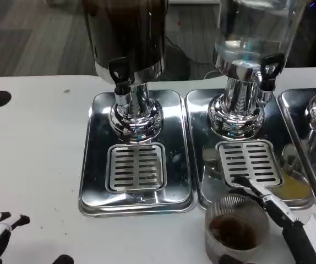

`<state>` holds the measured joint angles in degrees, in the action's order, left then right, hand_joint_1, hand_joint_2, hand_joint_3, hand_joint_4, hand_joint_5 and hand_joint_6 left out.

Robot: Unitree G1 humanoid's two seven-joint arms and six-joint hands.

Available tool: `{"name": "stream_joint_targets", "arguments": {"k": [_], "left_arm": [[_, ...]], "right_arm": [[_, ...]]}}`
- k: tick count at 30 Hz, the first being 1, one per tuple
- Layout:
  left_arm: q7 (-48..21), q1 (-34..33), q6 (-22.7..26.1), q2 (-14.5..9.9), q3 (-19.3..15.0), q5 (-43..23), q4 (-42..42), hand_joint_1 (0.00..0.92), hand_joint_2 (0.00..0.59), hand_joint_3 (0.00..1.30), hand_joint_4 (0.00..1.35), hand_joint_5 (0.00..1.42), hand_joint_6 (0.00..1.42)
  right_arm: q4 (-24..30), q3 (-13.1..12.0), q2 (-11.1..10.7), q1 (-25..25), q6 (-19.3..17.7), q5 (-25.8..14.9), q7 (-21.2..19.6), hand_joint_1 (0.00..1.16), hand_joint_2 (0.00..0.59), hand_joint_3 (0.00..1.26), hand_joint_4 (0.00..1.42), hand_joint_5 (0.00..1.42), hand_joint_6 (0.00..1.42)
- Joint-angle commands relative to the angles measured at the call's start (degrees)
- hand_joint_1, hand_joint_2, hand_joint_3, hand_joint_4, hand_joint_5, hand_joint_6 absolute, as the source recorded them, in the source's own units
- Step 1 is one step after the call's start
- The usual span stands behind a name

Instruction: Grasp the cup under the faucet to collect the drink, then remove the cup.

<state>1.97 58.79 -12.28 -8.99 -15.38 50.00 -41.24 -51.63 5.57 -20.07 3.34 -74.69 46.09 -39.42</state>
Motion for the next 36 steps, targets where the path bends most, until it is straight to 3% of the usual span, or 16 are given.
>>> {"name": "stream_joint_targets", "arguments": {"k": [1, 6, 9, 11, 13, 14, 16, 18, 21, 24, 26, 30, 36], "left_arm": [[0.5, -0.7, -0.5, 0.2, 0.0, -0.8, -0.2, 0.0, 0.146, 0.27, 0.12, 0.22, 0.52], [1.0, -1.4, -1.1, 0.1, -0.5, -2.1, 0.1, 0.0, 0.146, 0.27, 0.12, 0.22, 0.52], [1.1, -1.9, -1.5, -0.1, -0.9, -3.1, 0.2, 0.0, 0.146, 0.27, 0.12, 0.22, 0.52], [1.1, -2.3, -1.8, -0.1, -1.0, -3.6, 0.3, 0.0, 0.146, 0.26, 0.12, 0.21, 0.5], [1.2, -3.0, -2.3, -0.4, -0.9, -4.1, 0.6, 0.0, 0.155, 0.25, 0.12, 0.19, 0.47], [1.2, -3.3, -2.4, -0.5, -0.8, -4.2, 0.7, 0.0, 0.164, 0.25, 0.11, 0.18, 0.46], [1.1, -3.9, -2.8, -0.9, -0.4, -2.9, 0.5, 0.0, 0.171, 0.24, 0.1, 0.15, 0.42], [0.9, -4.8, -3.0, -1.1, 0.1, -1.0, 0.1, 0.0, 0.182, 0.22, 0.1, 0.13, 0.38], [0.1, -5.8, -3.0, -1.5, 1.1, 1.7, -0.6, 0.0, 0.186, 0.2, 0.07, 0.11, 0.34], [-0.7, -7.3, -2.0, -1.6, 1.8, 4.8, -1.2, 0.0, 0.187, 0.17, 0.05, 0.08, 0.31], [-0.6, -8.1, -1.8, -1.6, 1.7, 5.1, -1.1, 0.0, 0.183, 0.16, 0.04, 0.08, 0.31], [-0.1, -9.1, -1.9, -1.7, 1.3, 5.0, -0.6, 0.0, 0.18, 0.15, 0.03, 0.08, 0.3], [1.0, -10.3, -2.1, -2.2, 1.6, 5.1, 2.2, 0.0, 0.171, 0.14, 0.03, 0.09, 0.3]], "right_arm": [[3.0, 1.4, -1.1, 0.8, -0.5, -0.9, -0.4, 0.61, 0.111, 0.05, 0.11, 0.27, 0.14], [8.3, 1.3, -1.6, 2.7, -4.1, -10.5, 4.5, 0.5, 0.125, 0.08, 0.09, 0.23, 0.14], [16.6, 3.8, -3.5, 5.0, -3.5, -23.1, 10.8, 0.42, 0.161, 0.16, 0.1, 0.22, 0.12], [22.9, 7.1, -5.7, 6.8, 0.5, -33.5, 16.5, 0.38, 0.242, 0.21, 0.12, 0.2, 0.09], [31.4, 10.8, -9.1, 8.6, 8.8, -45.9, 24.1, 0.36, 0.358, 0.25, 0.13, 0.16, 0.05], [34.8, 11.2, -10.2, 9.3, 12.7, -49.9, 27.2, 0.37, 0.403, 0.26, 0.12, 0.12, 0.03], [40.2, 9.5, -11.8, 10.1, 20.5, -52.8, 31.8, 0.4, 0.468, 0.27, 0.07, 0.06, 0.0], [45.2, 5.3, -13.0, 10.0, 30.7, -47.0, 33.5, 0.43, 0.508, 0.27, 0.03, 0.01, 0.0], [50.9, 1.4, -13.3, 9.0, 43.9, -31.6, 32.3, 0.47, 0.545, 0.23, 0.0, 0.0, 0.0], [56.0, 0.1, -11.9, 9.5, 51.8, -17.6, 30.1, 0.49, 0.569, 0.17, 0.0, 0.0, 0.0], [57.8, 0.2, -11.0, 10.1, 54.5, -10.9, 28.0, 0.5, 0.569, 0.16, 0.0, 0.0, 0.0], [57.8, -0.4, -9.9, 10.3, 54.7, -7.6, 25.9, 0.5, 0.568, 0.16, 0.0, 0.0, 0.0], [57.2, -4.0, -10.1, 10.3, 54.5, -11.5, 28.0, 0.49, 0.554, 0.15, 0.0, 0.0, 0.0]]}}
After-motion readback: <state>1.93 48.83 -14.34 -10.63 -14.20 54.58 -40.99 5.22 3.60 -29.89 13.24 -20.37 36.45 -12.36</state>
